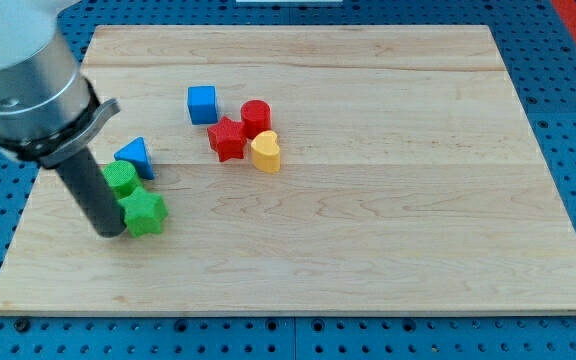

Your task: Move the green star to the bottom of the yellow heart

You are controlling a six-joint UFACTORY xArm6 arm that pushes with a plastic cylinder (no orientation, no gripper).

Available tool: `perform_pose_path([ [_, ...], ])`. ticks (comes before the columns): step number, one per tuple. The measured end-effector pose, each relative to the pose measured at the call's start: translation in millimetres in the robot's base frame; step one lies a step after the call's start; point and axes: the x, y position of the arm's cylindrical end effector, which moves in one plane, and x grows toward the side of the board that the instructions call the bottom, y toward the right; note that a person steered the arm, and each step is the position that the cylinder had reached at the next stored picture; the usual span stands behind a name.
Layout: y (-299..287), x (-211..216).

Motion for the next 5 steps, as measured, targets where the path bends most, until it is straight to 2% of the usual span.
perform_pose_path([
  [2,48.6,-33.0],
  [3,91.1,-33.0],
  [4,104.2,-20.9],
  [5,47.8,28.9],
])
